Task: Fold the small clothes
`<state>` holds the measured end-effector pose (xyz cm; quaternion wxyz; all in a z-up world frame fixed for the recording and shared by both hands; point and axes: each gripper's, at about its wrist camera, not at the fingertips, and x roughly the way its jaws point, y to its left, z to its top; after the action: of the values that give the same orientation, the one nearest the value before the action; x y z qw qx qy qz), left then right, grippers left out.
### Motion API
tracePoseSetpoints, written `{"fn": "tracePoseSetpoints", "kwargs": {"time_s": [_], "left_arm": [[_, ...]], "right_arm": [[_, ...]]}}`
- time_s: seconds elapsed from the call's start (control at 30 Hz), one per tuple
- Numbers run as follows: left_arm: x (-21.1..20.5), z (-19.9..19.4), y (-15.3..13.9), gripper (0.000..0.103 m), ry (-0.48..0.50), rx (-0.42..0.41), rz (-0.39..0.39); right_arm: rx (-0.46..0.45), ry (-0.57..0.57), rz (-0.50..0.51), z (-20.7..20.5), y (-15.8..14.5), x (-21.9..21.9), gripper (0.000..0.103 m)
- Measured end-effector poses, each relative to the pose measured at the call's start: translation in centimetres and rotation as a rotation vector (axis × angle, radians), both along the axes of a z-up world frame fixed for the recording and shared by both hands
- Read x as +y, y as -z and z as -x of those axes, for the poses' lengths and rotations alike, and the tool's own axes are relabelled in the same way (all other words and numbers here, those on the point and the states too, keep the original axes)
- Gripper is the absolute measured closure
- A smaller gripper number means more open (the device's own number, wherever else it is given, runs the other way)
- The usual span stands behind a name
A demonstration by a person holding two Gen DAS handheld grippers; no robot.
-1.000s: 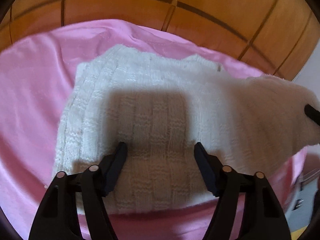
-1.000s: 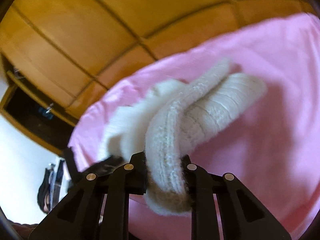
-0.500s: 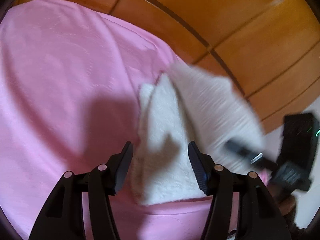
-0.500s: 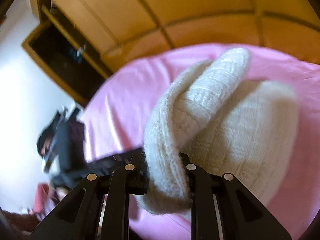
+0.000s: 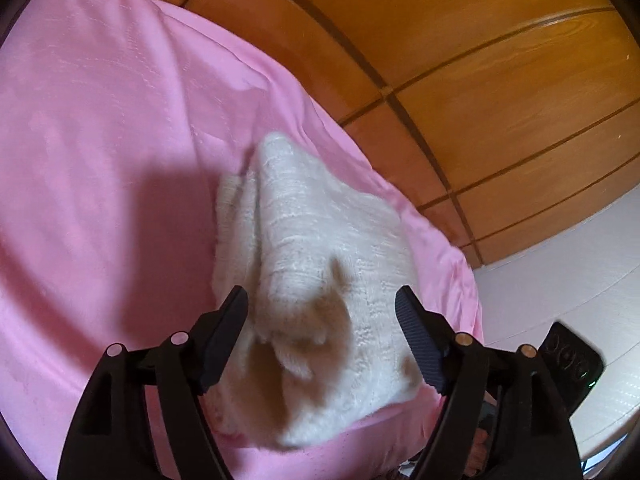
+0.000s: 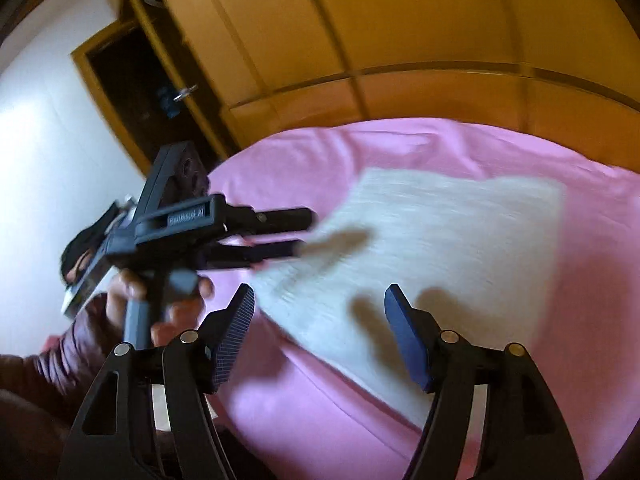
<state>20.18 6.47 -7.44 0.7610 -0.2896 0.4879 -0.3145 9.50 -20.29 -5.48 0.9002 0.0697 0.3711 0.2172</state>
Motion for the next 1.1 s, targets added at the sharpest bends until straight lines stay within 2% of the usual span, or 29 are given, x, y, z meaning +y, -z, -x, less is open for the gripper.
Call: {"fn": "tracePoseSetpoints", "kwargs": {"time_s": [0.13,0.2,0.23,0.27,0.3,0.37,0.43,0.47,0.5,0.53,0.57,0.67,0.73,0.83,0.9,0.93,1.0,1.07,1.1], "left_arm": [[-1.9,-1.7,0.3,0.029,0.041,0.031,-0.068],[-3.1,-2.1,0.6,0.035,0.051,0.044,-0.109],[-3.3,-2.1,0.8,0.043,0.056,0.045,-0.124],[-3.5,-2.0,0.9,0.053,0.056,0.046,-0.15],[-3.9,-1.9,1.1,0.059,0.052,0.046,-0.191],[-4.1,-1.5,1.2,0.069,0.041,0.045,-0.223],[-3.2,-0.9,1.2,0.074,0.027,0.043,-0.221],[-3.2,-0.8,1.2,0.076,0.024,0.038,-0.225],[-3.2,-0.5,1.0,0.078,0.018,0.026,-0.242],[-3.0,-0.1,0.9,0.081,0.007,0.016,-0.258],[-2.7,0.2,0.7,0.082,-0.001,0.006,-0.271],[-2.1,1.5,0.6,0.083,-0.021,-0.022,-0.291],[-2.7,2.4,1.9,0.083,-0.02,-0.015,-0.354],[-3.6,3.1,3.1,0.076,-0.06,-0.05,-0.43],[-4.3,3.5,2.0,0.071,-0.088,-0.096,-0.486],[-4.6,3.7,1.4,0.063,-0.099,-0.121,-0.526],[-5.1,4.1,-0.1,0.06,-0.11,-0.188,-0.589],[-5.1,4.5,-1.3,0.055,-0.134,-0.245,-0.63],[-5.0,4.6,-1.8,0.055,-0.145,-0.261,-0.641]], "right_arm": [[0.032,0.147,0.065,2.9,2.1,-5.0,0.036],[0.057,0.171,0.088,3.4,3.5,-5.7,0.036],[0.078,0.18,0.094,3.8,4.4,-5.8,0.036],[0.088,0.184,0.097,4.0,4.9,-5.6,0.036],[0.094,0.183,0.103,3.6,5.3,-4.9,0.036],[0.082,0.153,0.132,3.8,5.9,-3.4,0.036],[0.04,0.125,0.21,3.0,5.8,-0.8,0.036],[-0.009,0.136,0.304,2.9,5.8,0.6,0.036],[-0.04,0.143,0.367,2.6,6.0,1.3,0.039],[-0.054,0.141,0.416,2.2,6.2,2.1,0.061],[-0.052,0.143,0.45,1.7,6.5,2.5,0.077],[-0.051,0.143,0.43,2.5,6.0,1.5,0.087],[-0.02,0.128,0.416,3.7,6.4,0.2,0.092],[0.047,0.136,0.404,3.7,8.4,-1.0,0.098],[0.052,0.141,0.381,3.7,8.4,-1.4,0.098],[0.054,0.131,0.363,3.6,8.0,-1.5,0.098],[0.049,0.11,0.345,3.8,7.2,-1.9,0.097],[0.064,0.095,0.311,4.1,5.9,-2.8,0.076],[0.055,0.104,0.308,4.3,5.4,-3.1,0.071]]}}
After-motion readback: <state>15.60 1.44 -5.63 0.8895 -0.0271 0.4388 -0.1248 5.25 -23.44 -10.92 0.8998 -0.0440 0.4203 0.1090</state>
